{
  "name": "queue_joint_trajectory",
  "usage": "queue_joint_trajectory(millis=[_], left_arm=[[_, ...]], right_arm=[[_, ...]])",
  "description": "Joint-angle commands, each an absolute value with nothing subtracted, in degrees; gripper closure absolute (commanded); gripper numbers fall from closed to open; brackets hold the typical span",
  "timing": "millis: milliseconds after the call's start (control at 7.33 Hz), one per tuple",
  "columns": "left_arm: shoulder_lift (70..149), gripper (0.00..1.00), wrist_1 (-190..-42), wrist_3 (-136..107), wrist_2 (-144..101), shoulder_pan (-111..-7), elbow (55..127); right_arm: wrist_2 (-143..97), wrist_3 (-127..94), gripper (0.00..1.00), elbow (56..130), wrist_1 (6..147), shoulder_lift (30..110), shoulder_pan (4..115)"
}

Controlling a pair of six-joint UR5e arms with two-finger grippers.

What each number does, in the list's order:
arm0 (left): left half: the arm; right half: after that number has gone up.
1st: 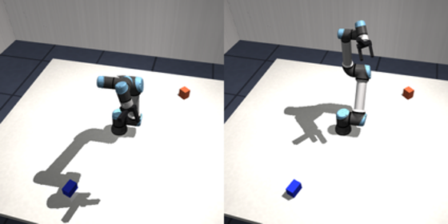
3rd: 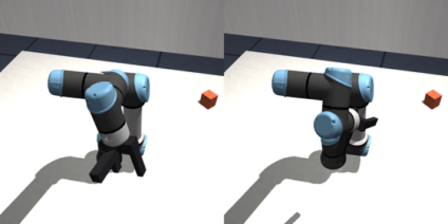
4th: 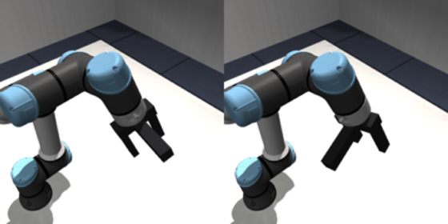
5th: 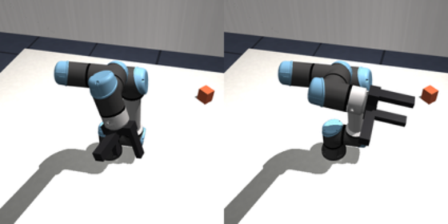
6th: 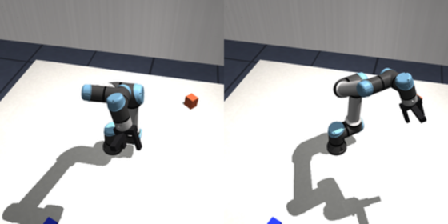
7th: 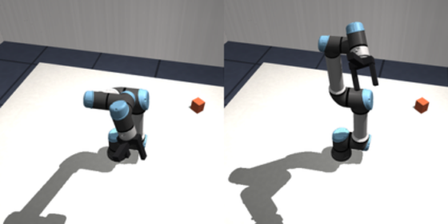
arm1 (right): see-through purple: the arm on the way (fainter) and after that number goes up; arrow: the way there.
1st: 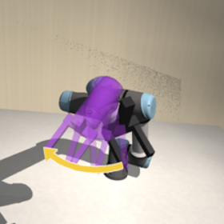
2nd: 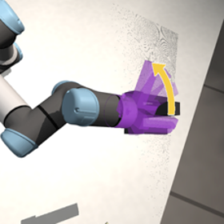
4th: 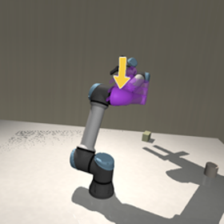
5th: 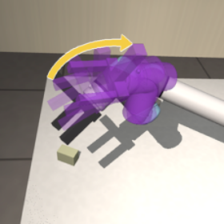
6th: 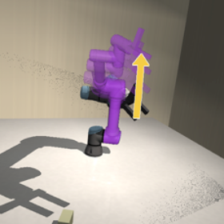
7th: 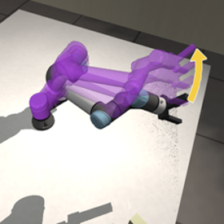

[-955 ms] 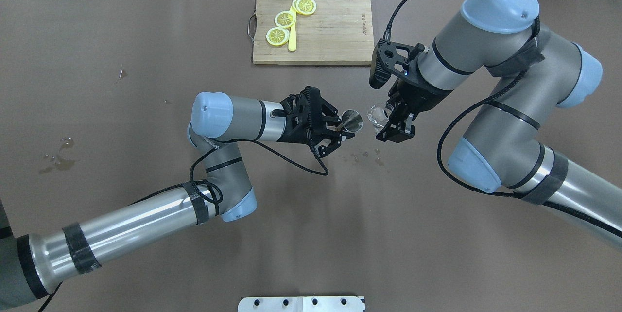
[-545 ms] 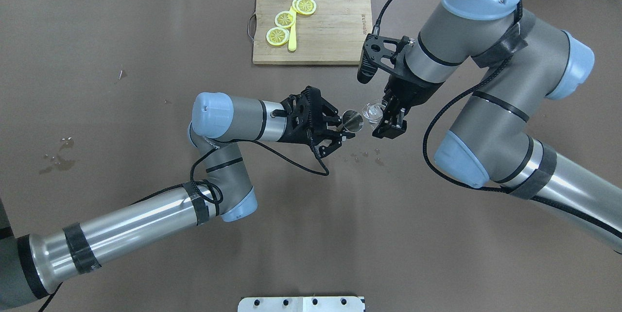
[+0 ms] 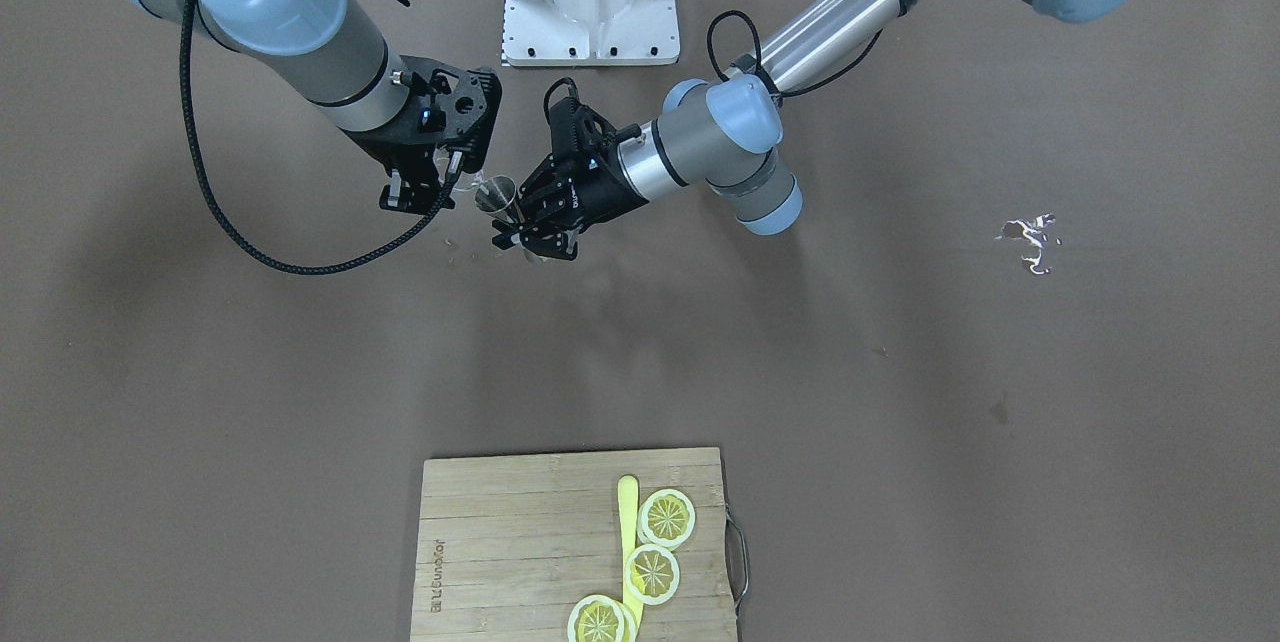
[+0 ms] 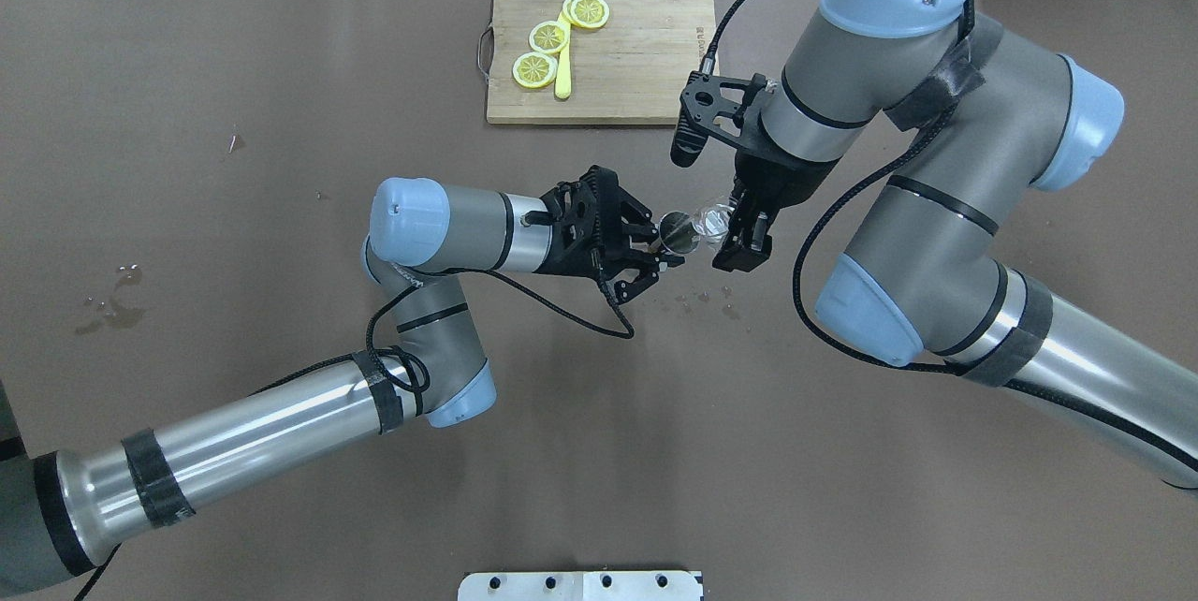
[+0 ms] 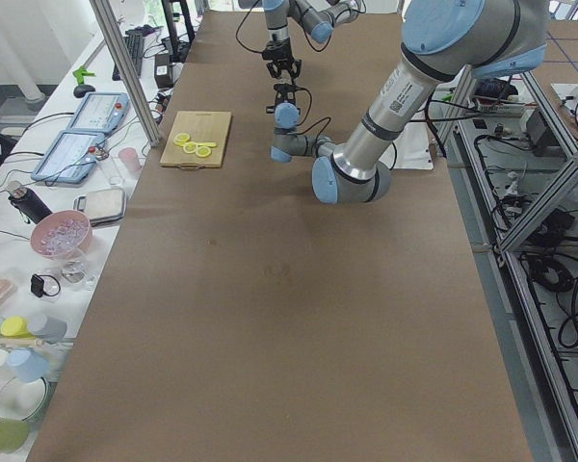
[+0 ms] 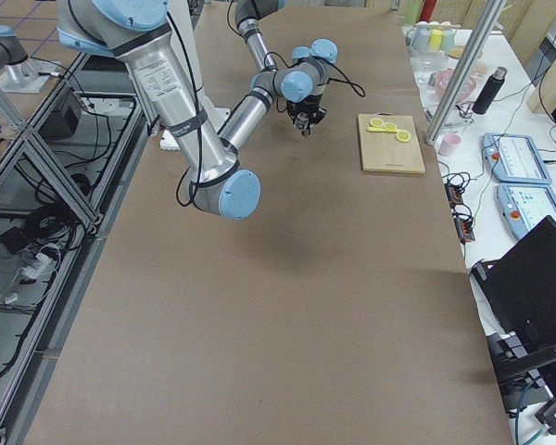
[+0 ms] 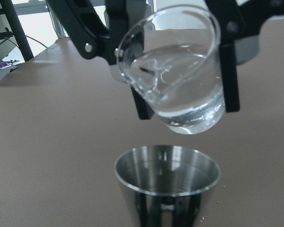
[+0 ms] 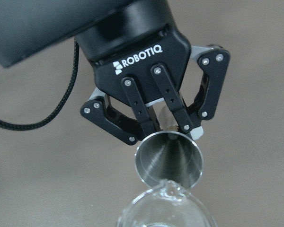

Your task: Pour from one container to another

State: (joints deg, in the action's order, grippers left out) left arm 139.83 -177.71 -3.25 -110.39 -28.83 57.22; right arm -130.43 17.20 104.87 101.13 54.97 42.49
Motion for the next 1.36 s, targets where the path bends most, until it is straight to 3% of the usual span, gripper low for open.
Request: queue_joint_trajectory(millis=[0, 1227], left_arm=[[139.83, 1.0, -177.71, -3.25, -110.39, -28.83, 57.22], [140.19, 1.0, -177.8, -3.25, -109.52, -28.74, 57.22]], right_arm=[[-129.64, 18.19, 1.0, 104.85, 104.4, 53.97, 42.1], [-125.6, 22.22, 1.0, 103.8, 116.88, 48.08, 40.69]])
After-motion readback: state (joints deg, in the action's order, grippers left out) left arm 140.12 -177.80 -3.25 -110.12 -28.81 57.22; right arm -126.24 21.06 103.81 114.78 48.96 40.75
